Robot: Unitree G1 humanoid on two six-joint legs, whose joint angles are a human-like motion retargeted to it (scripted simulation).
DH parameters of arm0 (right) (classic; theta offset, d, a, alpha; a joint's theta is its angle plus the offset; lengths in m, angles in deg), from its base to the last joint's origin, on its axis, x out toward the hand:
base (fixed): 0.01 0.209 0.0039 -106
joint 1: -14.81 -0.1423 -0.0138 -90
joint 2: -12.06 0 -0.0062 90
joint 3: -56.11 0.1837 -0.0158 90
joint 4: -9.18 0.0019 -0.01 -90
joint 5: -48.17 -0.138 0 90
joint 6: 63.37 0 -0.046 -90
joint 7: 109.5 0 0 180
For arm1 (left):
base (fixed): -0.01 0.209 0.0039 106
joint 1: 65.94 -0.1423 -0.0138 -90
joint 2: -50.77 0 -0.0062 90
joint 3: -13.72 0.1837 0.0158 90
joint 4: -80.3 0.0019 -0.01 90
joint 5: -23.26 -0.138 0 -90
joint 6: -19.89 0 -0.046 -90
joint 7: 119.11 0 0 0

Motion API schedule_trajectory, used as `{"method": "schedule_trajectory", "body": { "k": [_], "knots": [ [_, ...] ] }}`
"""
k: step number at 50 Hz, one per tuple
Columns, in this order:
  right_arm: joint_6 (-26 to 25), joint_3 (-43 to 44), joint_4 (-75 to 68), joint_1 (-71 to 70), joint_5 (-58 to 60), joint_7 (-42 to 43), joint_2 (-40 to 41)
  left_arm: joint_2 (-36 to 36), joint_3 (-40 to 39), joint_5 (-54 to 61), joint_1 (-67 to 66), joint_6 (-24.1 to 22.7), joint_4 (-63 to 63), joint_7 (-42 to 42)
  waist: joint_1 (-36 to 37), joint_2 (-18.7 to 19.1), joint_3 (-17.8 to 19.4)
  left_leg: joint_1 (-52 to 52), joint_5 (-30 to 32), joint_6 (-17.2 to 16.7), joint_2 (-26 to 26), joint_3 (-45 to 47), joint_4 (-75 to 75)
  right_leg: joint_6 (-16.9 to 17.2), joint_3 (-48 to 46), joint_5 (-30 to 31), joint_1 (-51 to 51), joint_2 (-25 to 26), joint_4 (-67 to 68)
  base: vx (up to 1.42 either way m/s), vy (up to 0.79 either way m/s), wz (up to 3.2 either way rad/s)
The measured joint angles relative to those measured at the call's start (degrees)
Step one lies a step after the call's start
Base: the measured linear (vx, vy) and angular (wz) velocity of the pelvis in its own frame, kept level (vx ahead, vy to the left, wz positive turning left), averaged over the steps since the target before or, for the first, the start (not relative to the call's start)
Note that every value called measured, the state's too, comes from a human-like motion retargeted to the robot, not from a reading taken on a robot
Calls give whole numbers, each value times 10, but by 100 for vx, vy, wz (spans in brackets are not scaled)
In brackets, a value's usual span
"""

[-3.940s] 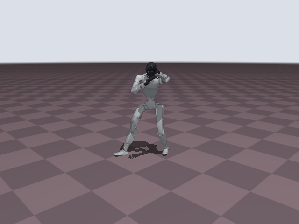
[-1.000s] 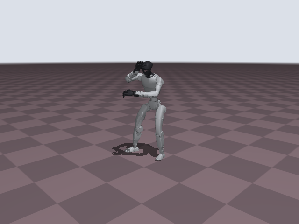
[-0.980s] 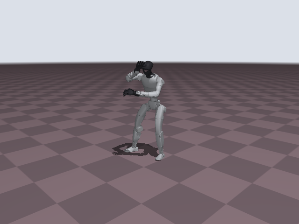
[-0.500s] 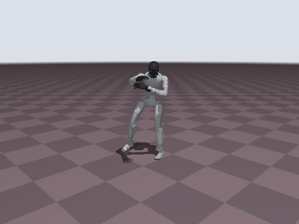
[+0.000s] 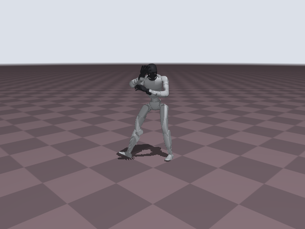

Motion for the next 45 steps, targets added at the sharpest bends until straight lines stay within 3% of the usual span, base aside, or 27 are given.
{"method": "schedule_trajectory", "body": {
  "k": [6, 13, 15, 18, 20, 22, 23, 25, 27, 28, 30, 33, 35, 38, 40, 42, 45],
  "knots": [
    [29, 233, 184, 202, 16, -36, -22, -18, 33, -14, -32, -14, 6, -70, -99, -7, 0, 20, -54, 13, 3, 21, 71, -1, 55, 60, 5, -1, 18, 22, -26, -34],
    [71, 523, 451, 508, 26, -76, 40, -60, 107, -10, -89, -8, -30, -117, -245, -25, 0, 66, -80, 24, 33, 61, 103, -9, 52, 128, -3, 8, 75, 31, -26, -61],
    [86, 579, 523, 583, 16, -86, 65, -70, 124, -3, -107, -5, -43, -128, -285, -23, 0, 81, -77, 28, 46, 71, 95, -9, 60, 127, -7, 21, 90, 34, -26, -56],
    [89, 597, 573, 604, 9, -102, 67, -68, 157, 27, -109, 4, -51, -141, -324, -15, -3, 105, -67, 30, 66, 88, 76, -9, 71, 115, -12, 45, 107, 32, -24, -56],
    [59, 563, 527, 527, 24, -121, 27, -59, 185, 57, -74, 16, -44, -149, -330, -11, -4, 119, -60, 30, 79, 103, 66, -14, 79, 107, -18, 61, 117, 27, -21, -63],
    [6, 399, 310, 309, 37, -88, -37, -41, 211, 81, -5, 27, -17, -120, -324, -9, -5, 125, -52, 25, 87, 116, 63, -22, 86, 102, -24, 74, 125, 23, -18, -60],
    [-20, 262, 149, 164, 21, -49, -48, -31, 223, 88, 33, 32, 3, -91, -320, -10, -5, 127, -48, 19, 90, 121, 65, -27, 88, 100, -26, 79, 129, 21, -17, -49],
    [-36, -68, -254, -129, -96, -4, 50, -7, 211, 99, 108, 51, 45, -21, -319, 5, -9, 120, -37, 5, 94, 130, 73, -41, 91, 97, -34, 87, 135, 19, -17, -36],
    [-18, -154, -530, -227, -187, -134, 166, 7, 166, 107, 175, 76, 65, 15, -304, 20, -7, 105, -21, -9, 97, 136, 95, -54, 92, 95, -42, 93, 141, 19, -18, -25],
    [-13, -139, -598, -244, -199, -200, 188, 6, 147, 105, 198, 83, 66, 23, -295, 19, -7, 98, -11, -13, 98, 138, 108, -61, 93, 94, -44, 96, 144, 19, -18, -21],
    [2, -155, -610, -249, -222, -192, 193, -30, 122, 103, 224, 84, 51, 44, -295, 8, -7, 82, 11, -12, 98, 137, 136, -73, 93, 90, -44, 100, 149, 17, -19, -14],
    [26, -187, -335, -209, -196, 4, 100, -147, 99, 100, 221, 65, -37, 54, -317, -8, -6, 58, 48, 10, 99, 128, 175, -79, 89, 83, -40, 105, 153, 16, -18, -4],
    [32, -104, -98, -139, -117, 8, 26, -221, 84, 100, 195, 52, -107, 32, -330, -15, -7, 47, 67, 25, 104, 129, 193, -77, 86, 80, -37, 110, 154, 14, -14, -1],
    [31, -48, 20, -61, -45, -46, -3, -268, 86, 109, 169, 49, -150, -13, -335, -30, -8, 50, 78, 33, 115, 135, 202, -72, 81, 76, -27, 118, 157, 11, -8, -5],
    [-2, -98, -80, -76, -27, -54, 14, -259, 102, 99, 172, 62, -133, -12, -323, -42, -12, 54, 77, 30, 120, 134, 206, -72, 78, 74, -21, 123, 159, 4, -2, -4],
    [-18, -195, -314, -125, -92, -66, 82, -218, 106, 78, 185, 87, -83, 62, -299, -39, -15, 49, 78, 22, 120, 121, 218, -79, 78, 72, -21, 125, 162, 0, 0, 0],
    [2, -185, -584, -151, -245, -142, 141, -167, 64, 64, 185, 121, -32, 211, -255, -29, -12, 36, 79, 5, 104, 71, 241, -93, 79, 72, -21, 122, 166, -1, 7, 6]
  ]
}}
